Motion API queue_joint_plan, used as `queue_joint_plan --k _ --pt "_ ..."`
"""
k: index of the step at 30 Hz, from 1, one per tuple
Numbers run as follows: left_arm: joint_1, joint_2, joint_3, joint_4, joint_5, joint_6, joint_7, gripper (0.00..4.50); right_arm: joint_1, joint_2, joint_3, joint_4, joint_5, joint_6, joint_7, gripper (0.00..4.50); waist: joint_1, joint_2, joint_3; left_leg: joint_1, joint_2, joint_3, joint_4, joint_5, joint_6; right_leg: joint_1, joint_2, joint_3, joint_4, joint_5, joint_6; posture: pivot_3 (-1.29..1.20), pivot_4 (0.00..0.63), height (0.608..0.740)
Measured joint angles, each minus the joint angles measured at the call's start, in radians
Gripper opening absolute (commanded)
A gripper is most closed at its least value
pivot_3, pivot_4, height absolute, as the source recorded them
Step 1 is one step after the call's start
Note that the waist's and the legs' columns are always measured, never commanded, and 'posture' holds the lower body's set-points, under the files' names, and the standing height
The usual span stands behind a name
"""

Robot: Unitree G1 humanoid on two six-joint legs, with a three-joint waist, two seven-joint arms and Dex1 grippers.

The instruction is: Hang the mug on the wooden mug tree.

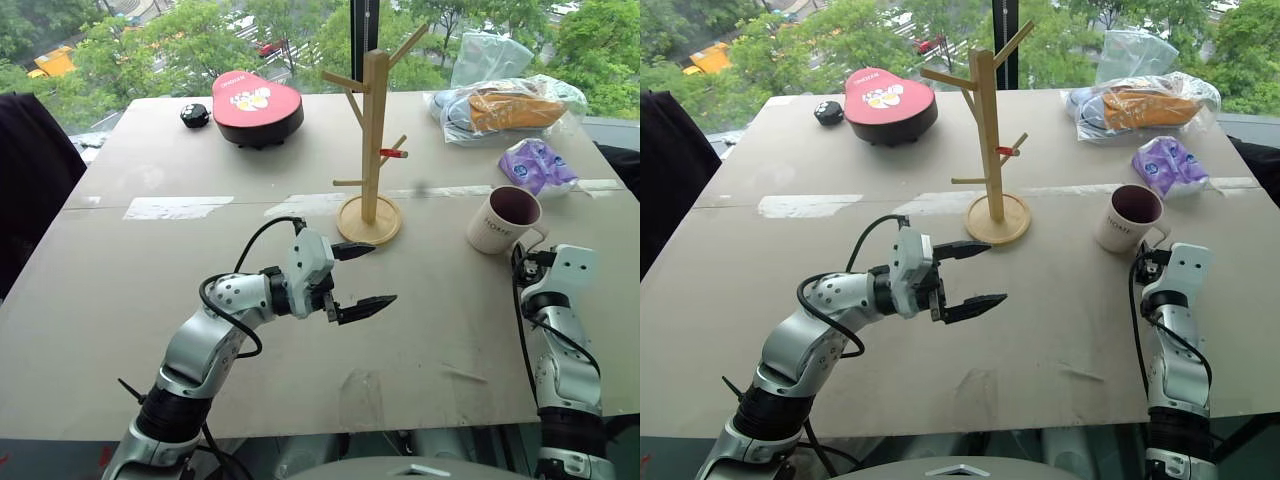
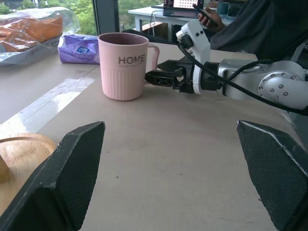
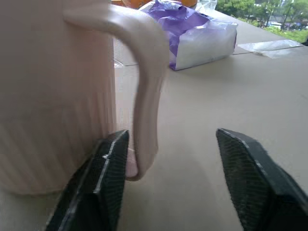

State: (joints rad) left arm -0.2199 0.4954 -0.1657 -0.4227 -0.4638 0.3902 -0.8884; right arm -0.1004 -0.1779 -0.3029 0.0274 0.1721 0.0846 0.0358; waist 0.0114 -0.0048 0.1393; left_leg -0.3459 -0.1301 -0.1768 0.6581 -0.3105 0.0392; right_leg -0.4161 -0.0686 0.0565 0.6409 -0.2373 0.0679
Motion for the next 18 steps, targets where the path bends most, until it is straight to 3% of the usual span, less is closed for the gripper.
queue_joint_plan --k 3,10,18 --pt "0.0 0.0 0.001 0.0 -0.002 0.0 0.007 4.5 -0.012 -0.004 0.001 0.03 0.009 -0.018 0.026 0.08 0.0 0.0 0.0 0.0 0.0 0.0 0.0 0.0 0.0 0.0 0.0 0.0 0.0 0.0 0.0 0.0 0.15 0.74" --pt "0.0 0.001 0.002 -0.001 -0.009 0.0 0.02 4.5 -0.021 -0.022 0.011 0.047 0.015 -0.045 0.073 0.03 0.0 0.0 0.0 0.0 0.0 0.001 0.0 0.0 0.0 0.0 0.0 0.001 0.0 0.0 0.0 0.0 0.15 0.74" --pt "0.034 -0.009 0.002 -0.001 -0.007 -0.016 0.039 4.5 -0.1 -0.151 0.03 0.072 0.041 -0.044 0.242 0.03 -0.003 0.0 0.0 0.0 0.0 0.002 0.0 0.0 0.0 -0.001 0.0 0.002 0.0 0.0 0.0 0.0 0.15 0.74"
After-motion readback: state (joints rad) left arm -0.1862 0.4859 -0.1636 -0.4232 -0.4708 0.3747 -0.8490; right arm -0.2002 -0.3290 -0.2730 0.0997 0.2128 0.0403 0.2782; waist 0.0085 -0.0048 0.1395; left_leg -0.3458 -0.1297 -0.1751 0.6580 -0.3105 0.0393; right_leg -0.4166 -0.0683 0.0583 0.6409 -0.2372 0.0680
